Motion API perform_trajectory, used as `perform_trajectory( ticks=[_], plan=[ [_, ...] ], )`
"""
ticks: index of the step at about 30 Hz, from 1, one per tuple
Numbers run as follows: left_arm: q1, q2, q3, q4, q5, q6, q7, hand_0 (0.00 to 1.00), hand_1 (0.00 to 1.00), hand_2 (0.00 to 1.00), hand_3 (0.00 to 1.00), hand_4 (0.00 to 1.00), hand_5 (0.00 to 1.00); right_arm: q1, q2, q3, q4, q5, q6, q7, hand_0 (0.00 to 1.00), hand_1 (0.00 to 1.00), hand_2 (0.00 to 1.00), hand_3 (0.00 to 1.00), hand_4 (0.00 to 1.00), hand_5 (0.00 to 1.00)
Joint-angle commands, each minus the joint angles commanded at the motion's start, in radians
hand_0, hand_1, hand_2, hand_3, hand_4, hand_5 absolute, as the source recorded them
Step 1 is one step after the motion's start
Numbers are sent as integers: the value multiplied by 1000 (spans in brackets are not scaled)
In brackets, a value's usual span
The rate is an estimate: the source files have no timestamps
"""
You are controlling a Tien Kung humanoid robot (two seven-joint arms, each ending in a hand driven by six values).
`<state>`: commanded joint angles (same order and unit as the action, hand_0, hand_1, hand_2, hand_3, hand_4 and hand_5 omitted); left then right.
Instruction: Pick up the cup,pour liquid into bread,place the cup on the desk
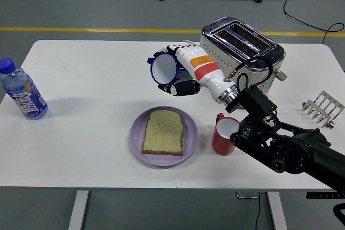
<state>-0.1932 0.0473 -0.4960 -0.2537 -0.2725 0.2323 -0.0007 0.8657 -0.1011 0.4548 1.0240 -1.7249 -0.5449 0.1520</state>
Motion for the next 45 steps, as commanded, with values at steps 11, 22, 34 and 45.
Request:
perform_trajectory(
  ticks=[11, 22, 34, 45],
  plan=[
    [0, -1, 1, 0, -4, 0, -1, 690, 756, 773, 611, 396, 998, 34, -14, -51, -46, -62, -43, 48, 455, 422, 532, 545, 686, 2],
    [0, -2, -1, 0, -3, 2, 1, 690, 756, 773, 611, 396, 998, 107, -45, -146, -81, -109, -101, 88, 458, 423, 531, 544, 677, 2],
    [4, -5, -7, -1, 6, 6, 5, 690, 756, 773, 611, 396, 998, 179, -66, -251, -98, -140, -101, 86, 463, 424, 529, 542, 666, 2],
    [7, -8, -22, -2, 32, 9, 14, 690, 756, 773, 611, 396, 998, 191, -75, -278, -120, -172, -101, 84, 473, 428, 529, 539, 655, 2]
  ],
)
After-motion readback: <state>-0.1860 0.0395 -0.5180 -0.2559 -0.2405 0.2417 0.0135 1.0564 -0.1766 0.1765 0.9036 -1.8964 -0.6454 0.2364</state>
